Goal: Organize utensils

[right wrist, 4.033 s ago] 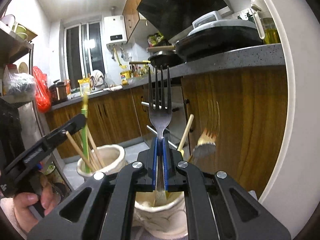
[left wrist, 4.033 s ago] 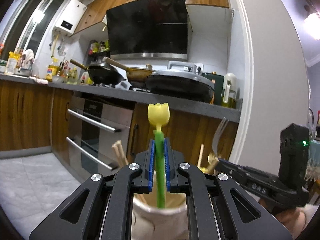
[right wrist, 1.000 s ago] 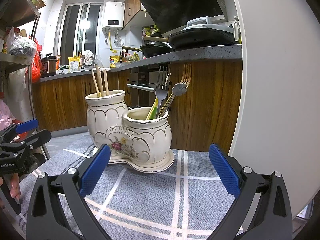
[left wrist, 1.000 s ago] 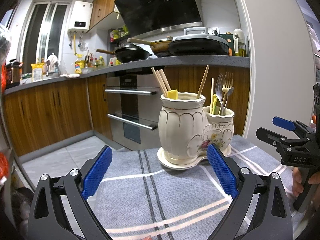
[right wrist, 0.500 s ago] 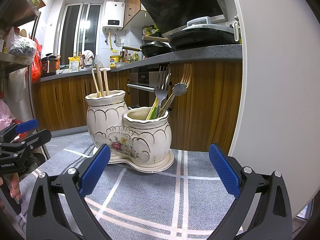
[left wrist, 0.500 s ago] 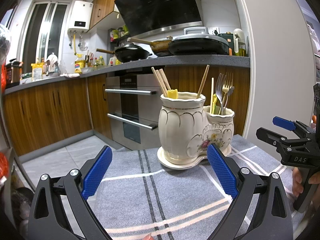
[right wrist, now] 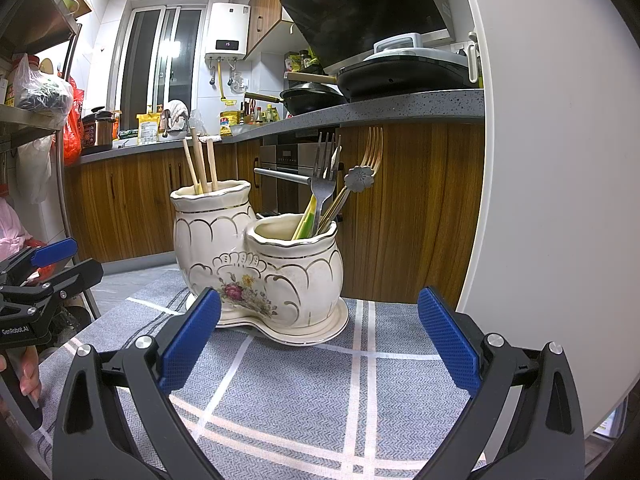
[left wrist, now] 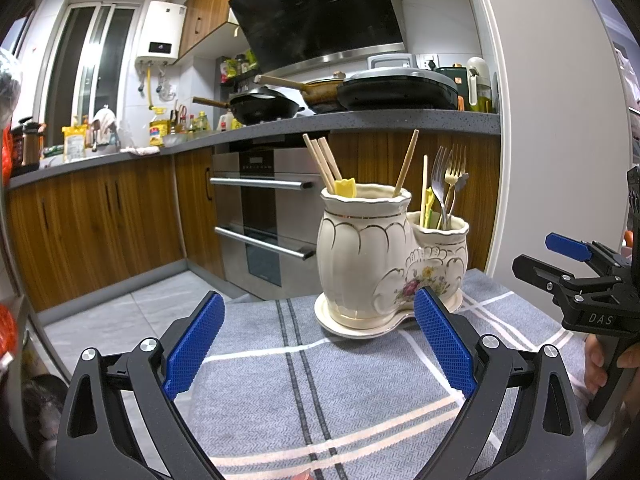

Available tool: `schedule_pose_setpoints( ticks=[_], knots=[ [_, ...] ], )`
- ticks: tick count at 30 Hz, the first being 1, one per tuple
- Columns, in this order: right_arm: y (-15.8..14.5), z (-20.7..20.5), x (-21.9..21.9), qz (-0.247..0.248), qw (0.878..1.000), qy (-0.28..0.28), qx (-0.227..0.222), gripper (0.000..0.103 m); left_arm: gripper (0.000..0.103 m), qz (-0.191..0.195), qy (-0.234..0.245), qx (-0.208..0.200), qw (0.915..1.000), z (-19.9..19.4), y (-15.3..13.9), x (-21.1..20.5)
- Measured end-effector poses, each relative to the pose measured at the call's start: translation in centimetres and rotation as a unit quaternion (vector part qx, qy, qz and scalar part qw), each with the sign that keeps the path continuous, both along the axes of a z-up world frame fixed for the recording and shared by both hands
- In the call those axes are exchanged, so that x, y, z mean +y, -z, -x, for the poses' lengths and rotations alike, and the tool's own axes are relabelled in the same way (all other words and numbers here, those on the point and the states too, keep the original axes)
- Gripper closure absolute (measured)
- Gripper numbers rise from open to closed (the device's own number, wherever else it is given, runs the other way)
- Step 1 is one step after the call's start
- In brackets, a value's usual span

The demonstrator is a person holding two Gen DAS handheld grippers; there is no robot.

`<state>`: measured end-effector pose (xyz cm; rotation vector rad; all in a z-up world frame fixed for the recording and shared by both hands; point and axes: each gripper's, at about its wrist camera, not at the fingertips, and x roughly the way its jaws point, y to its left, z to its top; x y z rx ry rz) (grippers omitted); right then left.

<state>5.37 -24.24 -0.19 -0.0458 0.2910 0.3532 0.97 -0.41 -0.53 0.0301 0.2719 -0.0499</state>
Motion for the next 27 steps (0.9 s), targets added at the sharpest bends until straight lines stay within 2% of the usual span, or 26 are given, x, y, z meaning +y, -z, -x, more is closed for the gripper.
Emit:
schedule_pose_setpoints(
  ticks=[27],
  knots=[
    [-0.01,0.01,0.01,0.000,1.000,0.000,0.000,0.006,0.007,0.001,-0.007,0.000,1.0000,0.09,0.15,0.43]
  ],
)
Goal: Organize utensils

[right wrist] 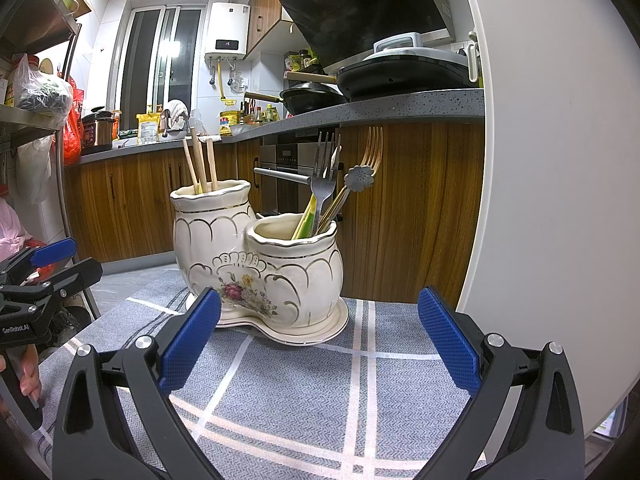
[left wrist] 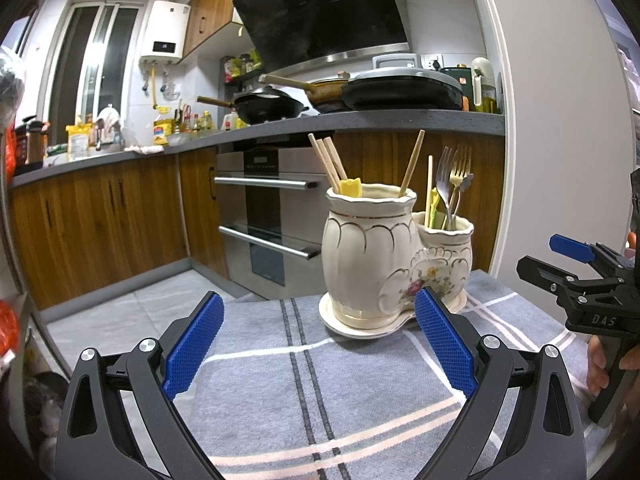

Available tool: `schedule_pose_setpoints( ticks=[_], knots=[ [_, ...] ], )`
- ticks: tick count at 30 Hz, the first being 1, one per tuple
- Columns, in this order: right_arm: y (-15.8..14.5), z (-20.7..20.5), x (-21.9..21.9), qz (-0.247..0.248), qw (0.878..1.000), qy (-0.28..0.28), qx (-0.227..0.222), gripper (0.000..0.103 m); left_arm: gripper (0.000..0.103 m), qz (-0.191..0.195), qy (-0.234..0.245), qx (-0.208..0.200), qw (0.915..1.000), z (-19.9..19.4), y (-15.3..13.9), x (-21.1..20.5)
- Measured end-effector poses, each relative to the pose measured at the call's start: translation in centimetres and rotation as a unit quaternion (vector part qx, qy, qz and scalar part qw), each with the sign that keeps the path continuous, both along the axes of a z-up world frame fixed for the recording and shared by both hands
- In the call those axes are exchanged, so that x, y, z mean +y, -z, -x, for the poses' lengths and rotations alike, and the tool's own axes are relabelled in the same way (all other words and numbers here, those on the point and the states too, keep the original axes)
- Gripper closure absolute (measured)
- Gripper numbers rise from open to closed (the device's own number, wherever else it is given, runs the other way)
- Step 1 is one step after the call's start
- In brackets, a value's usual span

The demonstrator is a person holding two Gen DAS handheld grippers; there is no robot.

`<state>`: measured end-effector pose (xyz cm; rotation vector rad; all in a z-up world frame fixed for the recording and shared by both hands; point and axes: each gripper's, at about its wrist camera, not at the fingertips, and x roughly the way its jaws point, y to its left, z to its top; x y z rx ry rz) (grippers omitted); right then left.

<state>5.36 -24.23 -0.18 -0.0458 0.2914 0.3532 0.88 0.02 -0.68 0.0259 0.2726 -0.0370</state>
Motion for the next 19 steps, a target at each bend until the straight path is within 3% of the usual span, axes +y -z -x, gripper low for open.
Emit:
schedule_pose_setpoints(
  ticks=[19],
  knots=[
    [0.00,-0.04,-0.02,0.000,1.000,0.000,0.001,0.006,0.005,0.002,-0.002,0.003,1.0000,0.25,-0.03,0.34]
  ],
)
